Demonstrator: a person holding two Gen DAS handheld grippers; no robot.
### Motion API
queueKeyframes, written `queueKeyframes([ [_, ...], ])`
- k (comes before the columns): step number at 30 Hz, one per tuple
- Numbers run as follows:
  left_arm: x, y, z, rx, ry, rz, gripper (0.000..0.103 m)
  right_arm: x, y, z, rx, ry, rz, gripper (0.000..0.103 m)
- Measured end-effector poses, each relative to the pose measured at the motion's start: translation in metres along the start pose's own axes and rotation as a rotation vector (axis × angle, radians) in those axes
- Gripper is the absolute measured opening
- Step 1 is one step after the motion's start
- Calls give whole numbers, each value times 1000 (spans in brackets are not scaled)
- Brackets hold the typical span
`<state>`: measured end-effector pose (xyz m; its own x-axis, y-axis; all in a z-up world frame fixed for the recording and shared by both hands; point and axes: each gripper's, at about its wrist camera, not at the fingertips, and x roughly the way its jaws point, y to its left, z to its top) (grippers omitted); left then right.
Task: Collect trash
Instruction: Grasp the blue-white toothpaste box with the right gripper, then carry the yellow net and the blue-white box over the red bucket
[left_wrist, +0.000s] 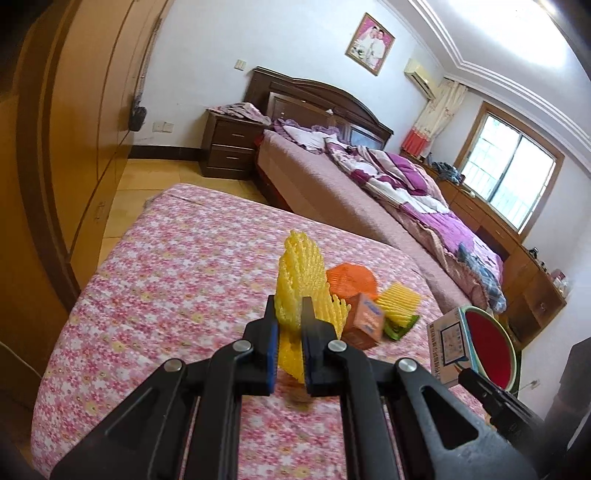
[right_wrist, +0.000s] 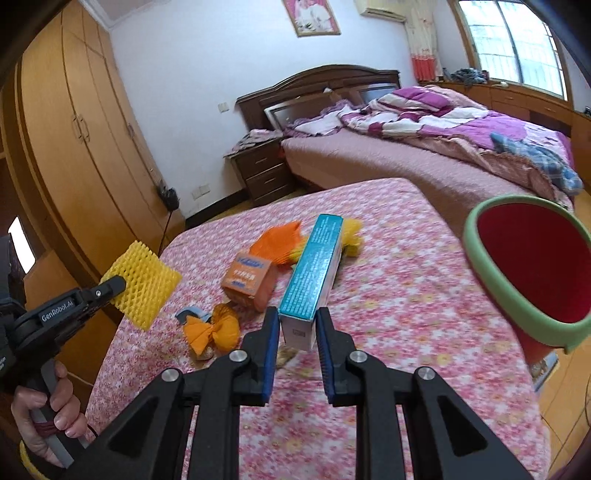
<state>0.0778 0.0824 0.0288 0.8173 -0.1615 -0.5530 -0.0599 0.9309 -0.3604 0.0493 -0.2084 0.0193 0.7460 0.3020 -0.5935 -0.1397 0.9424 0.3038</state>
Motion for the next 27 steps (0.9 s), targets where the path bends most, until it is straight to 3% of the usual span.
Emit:
queueKeyframes([
  [17, 20, -100, -3, 160, 79, -145, 9, -67, -82, 4, 145, -128, -116, 22],
  [27, 60, -192, -23, 272, 211, -281, 9, -85, -146, 0, 220, -192, -195, 22],
])
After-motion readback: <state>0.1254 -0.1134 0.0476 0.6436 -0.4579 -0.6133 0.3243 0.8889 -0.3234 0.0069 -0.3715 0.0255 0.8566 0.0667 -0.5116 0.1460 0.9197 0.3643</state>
